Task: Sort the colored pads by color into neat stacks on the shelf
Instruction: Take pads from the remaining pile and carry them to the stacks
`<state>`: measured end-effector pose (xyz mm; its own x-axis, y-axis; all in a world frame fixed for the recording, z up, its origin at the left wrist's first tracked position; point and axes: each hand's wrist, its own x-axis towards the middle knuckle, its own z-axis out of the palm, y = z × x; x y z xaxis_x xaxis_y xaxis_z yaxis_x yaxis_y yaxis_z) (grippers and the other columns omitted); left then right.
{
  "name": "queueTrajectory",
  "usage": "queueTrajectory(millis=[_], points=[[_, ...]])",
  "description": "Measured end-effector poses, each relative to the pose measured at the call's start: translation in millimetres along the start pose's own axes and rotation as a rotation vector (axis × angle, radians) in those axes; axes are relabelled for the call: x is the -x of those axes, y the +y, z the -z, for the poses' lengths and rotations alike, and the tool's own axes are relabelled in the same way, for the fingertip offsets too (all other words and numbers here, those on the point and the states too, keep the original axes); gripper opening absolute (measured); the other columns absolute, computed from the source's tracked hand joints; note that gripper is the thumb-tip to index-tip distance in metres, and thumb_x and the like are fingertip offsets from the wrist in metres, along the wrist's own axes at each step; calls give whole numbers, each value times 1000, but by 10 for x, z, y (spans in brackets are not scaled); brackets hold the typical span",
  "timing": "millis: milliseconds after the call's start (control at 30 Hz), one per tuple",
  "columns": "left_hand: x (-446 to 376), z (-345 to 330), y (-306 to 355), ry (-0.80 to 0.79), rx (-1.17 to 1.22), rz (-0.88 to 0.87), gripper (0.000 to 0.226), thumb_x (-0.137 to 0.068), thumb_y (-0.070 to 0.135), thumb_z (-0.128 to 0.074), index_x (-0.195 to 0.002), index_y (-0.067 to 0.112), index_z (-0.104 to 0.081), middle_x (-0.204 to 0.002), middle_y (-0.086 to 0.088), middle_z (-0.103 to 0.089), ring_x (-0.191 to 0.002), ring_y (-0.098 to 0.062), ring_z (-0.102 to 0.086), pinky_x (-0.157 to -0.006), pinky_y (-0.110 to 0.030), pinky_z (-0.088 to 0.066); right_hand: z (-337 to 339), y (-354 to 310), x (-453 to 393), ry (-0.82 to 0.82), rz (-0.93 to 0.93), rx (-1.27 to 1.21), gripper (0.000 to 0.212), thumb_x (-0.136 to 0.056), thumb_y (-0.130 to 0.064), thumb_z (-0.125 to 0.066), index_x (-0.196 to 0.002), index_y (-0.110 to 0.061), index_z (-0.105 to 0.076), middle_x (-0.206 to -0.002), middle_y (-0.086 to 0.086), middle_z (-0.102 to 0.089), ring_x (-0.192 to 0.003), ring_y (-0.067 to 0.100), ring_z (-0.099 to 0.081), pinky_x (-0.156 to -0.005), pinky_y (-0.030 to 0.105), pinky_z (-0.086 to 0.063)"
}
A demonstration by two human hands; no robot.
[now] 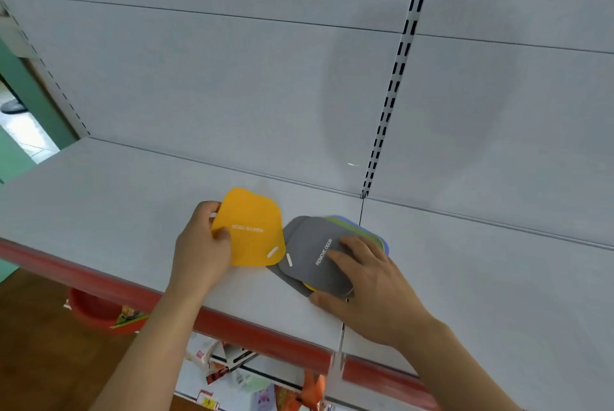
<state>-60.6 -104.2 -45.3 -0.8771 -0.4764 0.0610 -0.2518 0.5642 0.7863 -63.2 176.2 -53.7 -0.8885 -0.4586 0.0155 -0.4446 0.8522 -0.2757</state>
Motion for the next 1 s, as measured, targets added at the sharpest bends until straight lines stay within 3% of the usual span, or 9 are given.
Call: queueTrajectory(millis=[67, 200, 367, 533, 700, 767, 867, 1000], points=[[-14, 18, 28, 39, 97, 16, 33, -102, 6, -54, -125, 28, -53, -112, 2, -62, -96, -24, -59, -73, -36, -44, 7, 33, -53, 31, -43, -49, 75, -85, -81, -30, -133, -32, -60, -149, -5, -46, -142, 23, -37, -115, 41, -38], [36, -18, 79, 34, 281, 56, 34, -102, 8, -57, -125, 33, -53, -118, 2, -65, -101, -20, -63, -72, -31, -47, 89, 15, -196, -9, -139, 151, 72, -84, -74, -19, -126, -31, -58, -139, -5, -54, -135, 24, -41, -109, 42, -38], [84, -126, 122, -13, 415, 103, 35, -102, 9, -59, -124, 35, -56, -118, 4, -70, -103, -13, -66, -75, -35, -52, 130, 26, -251, -27, -190, 139, 68, -87, -78, -43, -136, -30, -51, -137, -5, -53, -132, 23, -43, -111, 40, -36], [135, -218, 160, -47, 372, 90, 33, -101, 7, -58, -124, 31, -56, -113, 10, -67, -99, -8, -63, -70, -30, -50, 189, 97, -343, -60, -251, -42, 81, -73, -82, -57, -137, -32, -47, -124, -4, -50, -122, 22, -44, -105, 39, -41], [117, -222, 159, -71, 256, 37, 33, -102, 10, -58, -124, 33, -52, -115, 6, -64, -103, -18, -63, -78, -34, -49, 249, 82, -447, -60, -237, -80, 78, -66, -77, -68, -130, -34, -56, -114, -5, -53, -115, 21, -44, -103, 37, -40], [111, -214, 151, -61, 237, 28, 33, -103, 10, -58, -125, 33, -51, -116, 5, -63, -104, -20, -62, -83, -36, -49, 237, 56, -422, -2, -228, -127, 67, -66, -68, -73, -121, -34, -56, -110, -6, -49, -111, 19, -43, -99, 34, -41], [122, -204, 119, -53, 220, 36, 33, -103, 10, -58, -128, 29, -52, -117, 4, -63, -105, -21, -62, -86, -39, -50, 214, -14, -305, 117, -193, -314, 45, -75, -35, -75, -110, -33, -46, -104, -10, -54, -99, 16, -51, -79, 28, -42], [128, -190, 131, -17, 233, 40, 33, -102, 8, -58, -126, 30, -52, -112, 8, -62, -100, -17, -61, -81, -35, -48, 201, -55, -157, 222, -309, -668, 51, -82, -10, -68, -116, -41, -47, -78, -14, -70, -73, 3, -63, -57, 17, -46]])
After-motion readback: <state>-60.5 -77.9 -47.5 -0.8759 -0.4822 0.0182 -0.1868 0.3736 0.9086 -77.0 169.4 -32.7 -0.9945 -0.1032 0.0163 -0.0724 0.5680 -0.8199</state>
